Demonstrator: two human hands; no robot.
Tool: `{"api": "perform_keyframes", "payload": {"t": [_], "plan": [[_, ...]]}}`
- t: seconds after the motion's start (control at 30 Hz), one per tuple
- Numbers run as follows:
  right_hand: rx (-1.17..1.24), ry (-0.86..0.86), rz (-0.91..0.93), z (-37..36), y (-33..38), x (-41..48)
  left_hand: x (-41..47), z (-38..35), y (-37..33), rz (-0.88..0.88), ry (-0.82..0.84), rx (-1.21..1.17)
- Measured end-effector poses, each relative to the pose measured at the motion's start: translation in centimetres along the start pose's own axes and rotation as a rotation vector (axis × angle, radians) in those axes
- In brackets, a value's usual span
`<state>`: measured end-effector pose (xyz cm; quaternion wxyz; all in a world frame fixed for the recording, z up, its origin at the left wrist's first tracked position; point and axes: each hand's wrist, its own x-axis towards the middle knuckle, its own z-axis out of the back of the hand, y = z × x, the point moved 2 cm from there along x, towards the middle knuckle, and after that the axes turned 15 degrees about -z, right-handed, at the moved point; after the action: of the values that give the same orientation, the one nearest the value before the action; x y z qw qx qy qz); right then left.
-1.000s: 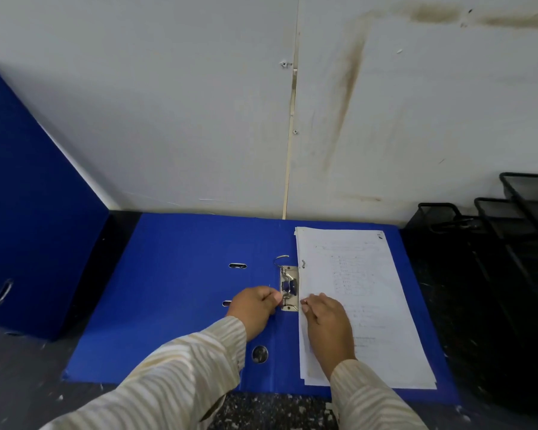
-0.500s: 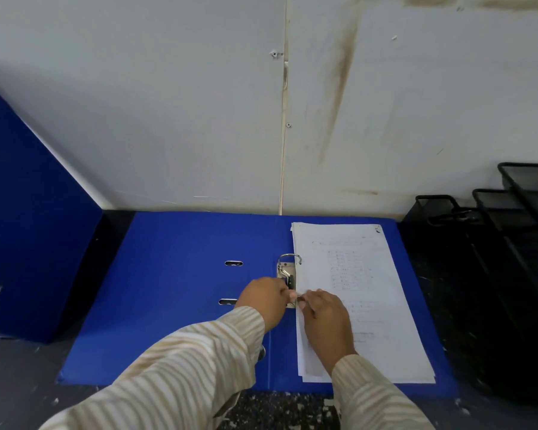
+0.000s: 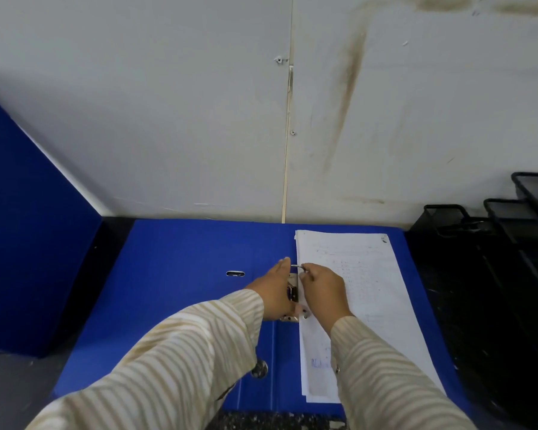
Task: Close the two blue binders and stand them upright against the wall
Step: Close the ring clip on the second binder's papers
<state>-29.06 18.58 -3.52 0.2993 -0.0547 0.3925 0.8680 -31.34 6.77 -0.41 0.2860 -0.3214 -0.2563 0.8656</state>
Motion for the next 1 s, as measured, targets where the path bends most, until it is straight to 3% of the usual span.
{"api": "perform_keyframes", "payload": {"t": [0.2, 0.33, 0.47, 0.63, 0.8, 1.0], "plan": [[-0.019, 0.000, -0.032, 0.2, 0.0, 1.2, -0.2, 0.1, 0.3, -0.026, 0.011, -0.036], [-0.018, 0.012, -0.043, 0.1, 0.0, 1.3, 0.0, 0.5, 0.0, -0.018, 0.046, 0.169], [-0.034, 0.005, -0.049, 0.0, 0.2, 0.7, 0.0, 0.5, -0.2, -0.001, 0.067, 0.229], [0.097, 0.044, -0.016, -0.8, -2.0, -2.5, -0.5, 0.3, 0.5, -0.029, 0.029, 0.062], [-0.073, 0.092, 0.118, -1.1, -3.8, -4.8, -0.7, 0.7, 1.1, -0.021, 0.049, -0.014], [-0.064, 0.120, 0.055, -1.1, -4.4, -4.4, -0.5, 0.6, 1.3, -0.011, 0.051, -0.007]]}}
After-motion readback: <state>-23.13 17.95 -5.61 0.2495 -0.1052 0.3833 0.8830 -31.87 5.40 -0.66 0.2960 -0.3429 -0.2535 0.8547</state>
